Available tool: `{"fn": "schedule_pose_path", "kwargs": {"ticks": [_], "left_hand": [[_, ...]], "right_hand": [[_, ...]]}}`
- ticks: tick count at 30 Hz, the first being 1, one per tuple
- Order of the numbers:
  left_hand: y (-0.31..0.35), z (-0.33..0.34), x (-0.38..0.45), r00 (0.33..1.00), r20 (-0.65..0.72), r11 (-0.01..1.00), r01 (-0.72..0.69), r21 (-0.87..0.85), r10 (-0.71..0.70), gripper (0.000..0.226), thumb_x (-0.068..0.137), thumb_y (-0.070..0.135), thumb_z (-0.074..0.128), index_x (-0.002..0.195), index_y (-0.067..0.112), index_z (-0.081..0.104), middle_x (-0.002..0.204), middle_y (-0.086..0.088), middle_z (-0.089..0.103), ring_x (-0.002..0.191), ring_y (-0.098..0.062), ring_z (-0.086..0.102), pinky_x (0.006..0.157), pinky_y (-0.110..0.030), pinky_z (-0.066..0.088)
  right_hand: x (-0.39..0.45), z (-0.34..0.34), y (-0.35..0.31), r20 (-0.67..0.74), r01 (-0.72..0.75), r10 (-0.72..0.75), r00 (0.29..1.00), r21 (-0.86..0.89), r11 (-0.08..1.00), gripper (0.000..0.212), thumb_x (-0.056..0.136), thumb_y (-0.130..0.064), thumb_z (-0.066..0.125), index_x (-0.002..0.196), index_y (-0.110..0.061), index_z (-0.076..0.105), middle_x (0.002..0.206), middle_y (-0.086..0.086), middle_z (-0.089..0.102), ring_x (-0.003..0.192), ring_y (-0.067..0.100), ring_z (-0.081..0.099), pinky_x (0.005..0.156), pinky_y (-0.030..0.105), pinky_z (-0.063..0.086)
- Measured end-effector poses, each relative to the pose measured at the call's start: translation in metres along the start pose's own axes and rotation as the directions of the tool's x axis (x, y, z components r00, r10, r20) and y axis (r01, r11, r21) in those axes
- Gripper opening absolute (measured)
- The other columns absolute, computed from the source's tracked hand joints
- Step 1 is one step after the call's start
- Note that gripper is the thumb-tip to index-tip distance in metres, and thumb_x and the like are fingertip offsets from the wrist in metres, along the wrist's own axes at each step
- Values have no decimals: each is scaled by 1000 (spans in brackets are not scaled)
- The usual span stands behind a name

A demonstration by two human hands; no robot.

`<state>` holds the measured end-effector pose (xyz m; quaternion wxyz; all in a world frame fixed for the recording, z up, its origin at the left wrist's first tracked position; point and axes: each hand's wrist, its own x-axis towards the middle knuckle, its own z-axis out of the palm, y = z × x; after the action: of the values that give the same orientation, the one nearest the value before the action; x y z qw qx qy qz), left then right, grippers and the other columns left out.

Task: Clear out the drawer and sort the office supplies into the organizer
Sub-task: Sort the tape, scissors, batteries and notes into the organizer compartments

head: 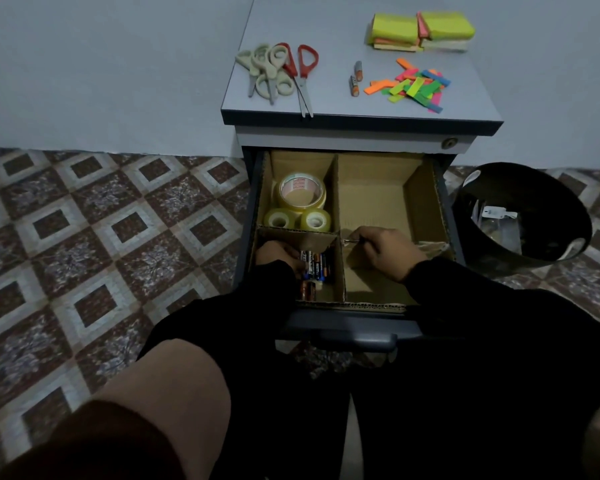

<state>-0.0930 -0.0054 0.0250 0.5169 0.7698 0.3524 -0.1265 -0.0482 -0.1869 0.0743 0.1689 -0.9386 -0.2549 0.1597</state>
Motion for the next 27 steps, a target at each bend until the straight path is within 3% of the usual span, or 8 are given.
{"fn": "schedule_pose_path", "kwargs": {"ticks": [3,7,12,14,16,20,23,27], "left_hand": [[1,-3,-1,999,-29,1000,-14,20,15,27,73,3,76,60,12,55,74,-12,63,77,-30,67,81,-41,56],[1,-8,-3,1000,19,1000,-11,-14,11,26,69,-1,78,63,9,55,86,-19,65,87,-38,67,82,-50,55],[13,-21,-23,996,20,996,-91,-8,92,25,70,6,79,63,15,57,81,-8,64,87,-28,65,84,-38,55],[21,-29,-30,990,35,991,-135,-19,135,24,72,8,78,64,16,57,73,-3,59,79,-22,60,80,-30,53],[33,-38,-35,981,59,982,-185,-26,187,22,72,8,78,66,15,58,74,-4,60,81,-21,60,82,-32,52],[69,-56,-40,952,31,948,-307,82,306,23,69,11,81,66,18,59,89,-10,65,92,-27,63,84,-37,54],[101,-67,-42,912,-5,892,-399,214,410,24,72,18,79,65,22,56,86,-4,64,87,-18,60,80,-27,49],[143,-78,-39,867,-36,834,-465,297,496,20,72,24,80,73,19,60,88,-3,68,89,-19,63,88,-33,51]], "right_hand": [[0,-2,-1,20,-6,7,1000,-14,1000,30,95,-7,39,121,-8,55,117,16,61,108,27,55,89,29,40],[0,-4,-3,19,-14,15,1000,-50,999,29,94,-6,39,119,-6,55,116,19,61,106,30,56,89,33,41],[-3,-13,-5,-62,-1,-1,998,-35,999,26,93,-8,46,117,-8,57,113,16,63,102,30,58,89,38,47],[-3,-22,-7,-96,7,-8,995,-11,1000,26,92,-8,48,116,-9,57,114,13,63,102,27,58,89,36,47],[-2,-31,-11,-122,16,-15,992,5,1000,25,92,-8,50,115,-10,58,114,10,62,103,23,57,89,31,46],[4,-53,-18,-182,30,-32,983,-16,999,24,93,-12,51,116,-13,57,114,5,61,102,17,56,85,21,42],[15,-78,-25,-240,46,-57,969,-50,998,23,92,-14,52,114,-12,58,113,5,62,103,19,57,89,30,46],[36,-116,-33,-316,70,-87,945,-65,995,24,91,-13,53,115,-11,58,114,7,62,105,21,57,89,29,44]]}}
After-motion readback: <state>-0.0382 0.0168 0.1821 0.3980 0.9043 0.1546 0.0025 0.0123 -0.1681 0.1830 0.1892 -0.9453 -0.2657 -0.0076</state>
